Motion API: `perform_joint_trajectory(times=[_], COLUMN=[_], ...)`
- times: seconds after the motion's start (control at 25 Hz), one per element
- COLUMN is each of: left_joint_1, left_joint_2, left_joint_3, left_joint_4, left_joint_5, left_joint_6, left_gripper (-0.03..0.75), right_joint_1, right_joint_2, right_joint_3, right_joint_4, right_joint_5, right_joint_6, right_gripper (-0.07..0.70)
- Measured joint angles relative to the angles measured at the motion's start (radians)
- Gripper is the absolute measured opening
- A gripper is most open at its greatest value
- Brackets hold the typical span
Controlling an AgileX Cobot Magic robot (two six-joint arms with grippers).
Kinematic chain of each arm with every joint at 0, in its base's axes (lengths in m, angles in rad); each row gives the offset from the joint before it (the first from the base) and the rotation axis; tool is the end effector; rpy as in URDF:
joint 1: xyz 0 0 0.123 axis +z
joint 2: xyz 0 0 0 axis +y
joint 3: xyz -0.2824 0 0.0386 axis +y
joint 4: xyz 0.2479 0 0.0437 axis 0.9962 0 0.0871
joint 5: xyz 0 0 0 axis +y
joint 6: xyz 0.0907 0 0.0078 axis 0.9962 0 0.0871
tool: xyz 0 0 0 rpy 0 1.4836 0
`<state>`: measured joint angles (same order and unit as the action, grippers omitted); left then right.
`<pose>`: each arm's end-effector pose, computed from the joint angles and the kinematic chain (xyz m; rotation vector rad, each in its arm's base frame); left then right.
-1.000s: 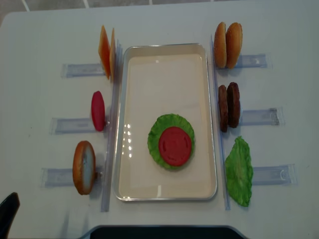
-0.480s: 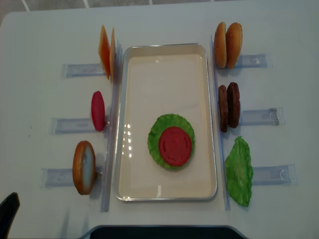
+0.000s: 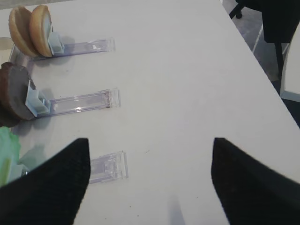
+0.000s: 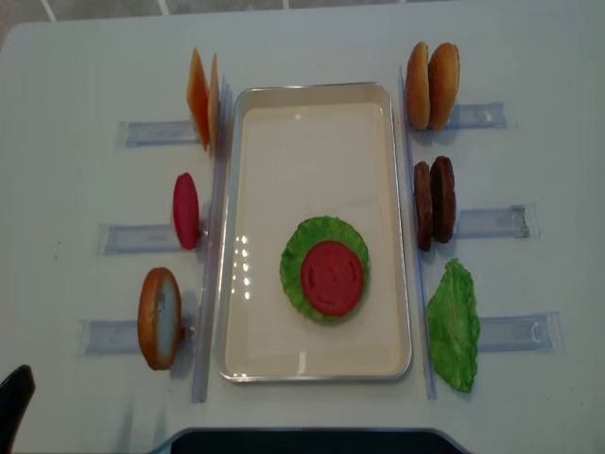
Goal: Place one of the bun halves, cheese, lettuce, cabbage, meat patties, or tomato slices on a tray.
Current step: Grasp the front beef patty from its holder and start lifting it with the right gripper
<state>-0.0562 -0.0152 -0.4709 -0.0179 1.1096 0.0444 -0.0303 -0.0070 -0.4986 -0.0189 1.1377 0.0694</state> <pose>-0.0061 -0.0011 0.2651 0.1072 2.1044 -0.0287 -0.0092 -0.0013 0.2706 0.1072 2.1128 0.0004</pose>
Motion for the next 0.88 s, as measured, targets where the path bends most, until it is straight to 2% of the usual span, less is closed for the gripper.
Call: perform_joint_trajectory(times=[0.52,0.88], left_joint_1=[0.0,0.0], left_joint_2=[0.0,0.0], left_joint_3=[0.0,0.0], left_joint_4=[0.0,0.0], left_joint_5=[0.0,0.0], left_joint_6=[0.0,0.0], left_gripper=[0.323,0.27], right_joint_1=[0.0,0.0], right_joint_2=[0.005,0.312], right_joint_3=[0.0,-0.001], right_joint_4=[0.019,0.112], right_joint_5=[0.0,0.003], right_joint_6=[-0.01,-0.03], right_gripper=[0.539,0.539])
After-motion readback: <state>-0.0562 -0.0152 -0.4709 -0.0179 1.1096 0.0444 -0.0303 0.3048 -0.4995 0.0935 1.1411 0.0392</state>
